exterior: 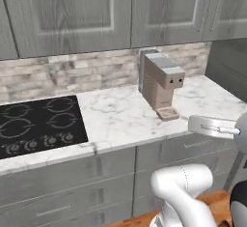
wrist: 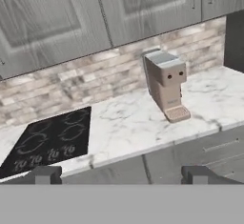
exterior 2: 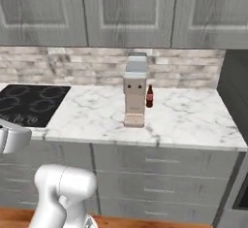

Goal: Move the drinks to the dining counter.

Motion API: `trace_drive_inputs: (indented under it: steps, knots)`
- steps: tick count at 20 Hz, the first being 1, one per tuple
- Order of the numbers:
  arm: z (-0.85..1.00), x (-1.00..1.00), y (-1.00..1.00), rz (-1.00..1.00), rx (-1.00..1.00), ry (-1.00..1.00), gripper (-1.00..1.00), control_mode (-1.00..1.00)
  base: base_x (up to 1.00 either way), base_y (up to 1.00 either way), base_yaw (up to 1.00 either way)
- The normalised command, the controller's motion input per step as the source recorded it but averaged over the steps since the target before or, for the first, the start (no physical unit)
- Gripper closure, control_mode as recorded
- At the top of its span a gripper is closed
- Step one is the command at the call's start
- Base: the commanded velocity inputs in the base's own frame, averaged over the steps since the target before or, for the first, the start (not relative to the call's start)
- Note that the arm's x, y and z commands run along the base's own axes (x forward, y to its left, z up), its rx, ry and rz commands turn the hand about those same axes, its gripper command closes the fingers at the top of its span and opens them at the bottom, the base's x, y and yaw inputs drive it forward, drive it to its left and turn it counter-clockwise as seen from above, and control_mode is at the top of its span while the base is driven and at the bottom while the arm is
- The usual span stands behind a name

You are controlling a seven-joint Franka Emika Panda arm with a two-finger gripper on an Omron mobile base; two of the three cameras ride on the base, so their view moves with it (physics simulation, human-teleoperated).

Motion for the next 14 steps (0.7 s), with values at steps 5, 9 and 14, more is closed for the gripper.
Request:
trace_drive_inputs:
  steps: [5, 9, 14]
  knots:
    - [0.00, 0.00, 0.00, 0.00, 0.00, 0.00, -1.00, 1.00, 0.68, -1.00, 0.00]
    - [0.00, 0.00, 0.00, 0.00, 0.00, 0.00, -1.00, 1.00, 0.55, -1.00, 0.21]
    - [0.00, 0.00, 0.00, 0.00, 0.00, 0.00, -1.00, 1.00, 0.38, -0.99, 0.44]
